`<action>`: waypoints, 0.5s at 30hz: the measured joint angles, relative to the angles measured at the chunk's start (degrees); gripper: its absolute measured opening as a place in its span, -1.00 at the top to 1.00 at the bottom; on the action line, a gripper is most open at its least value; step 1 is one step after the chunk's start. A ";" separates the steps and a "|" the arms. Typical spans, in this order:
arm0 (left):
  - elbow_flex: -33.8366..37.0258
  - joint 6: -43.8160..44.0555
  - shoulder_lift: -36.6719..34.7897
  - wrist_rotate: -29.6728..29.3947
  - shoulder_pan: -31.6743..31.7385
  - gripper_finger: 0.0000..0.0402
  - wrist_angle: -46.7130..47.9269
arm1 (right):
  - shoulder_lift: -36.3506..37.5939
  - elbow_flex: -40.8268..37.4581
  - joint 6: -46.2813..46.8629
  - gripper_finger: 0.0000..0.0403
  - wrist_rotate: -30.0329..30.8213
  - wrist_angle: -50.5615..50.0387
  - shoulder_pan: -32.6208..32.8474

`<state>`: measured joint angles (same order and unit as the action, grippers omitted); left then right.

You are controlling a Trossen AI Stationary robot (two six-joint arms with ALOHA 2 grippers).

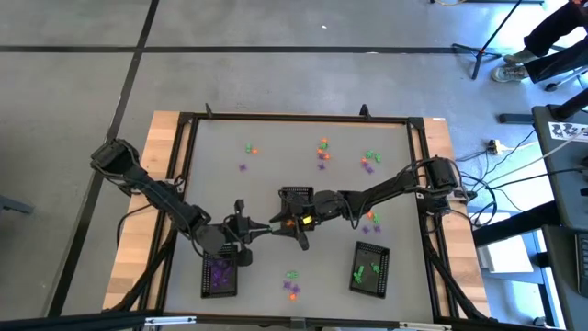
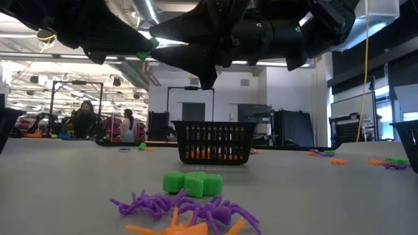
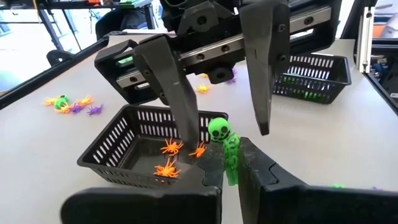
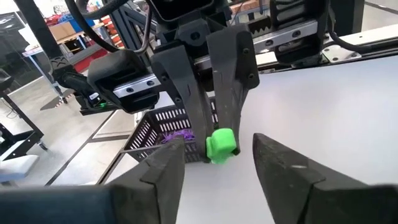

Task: Sort Halloween decoration
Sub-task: Put the green skeleton toy into the bottom right black bin

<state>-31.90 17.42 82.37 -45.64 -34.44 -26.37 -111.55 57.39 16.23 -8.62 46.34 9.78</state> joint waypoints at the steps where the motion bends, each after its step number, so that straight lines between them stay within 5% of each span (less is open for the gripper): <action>1: 0.00 0.02 0.00 0.05 0.14 0.98 0.01 | 0.00 0.00 -0.02 0.13 0.01 0.07 0.00; 15: 0.05 0.40 0.00 1.88 1.20 0.98 -0.35 | 0.00 0.00 -0.04 0.58 0.59 0.07 0.00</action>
<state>-31.85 17.82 82.37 -43.76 -33.23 -26.72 -111.55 57.39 16.19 -8.03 46.41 9.78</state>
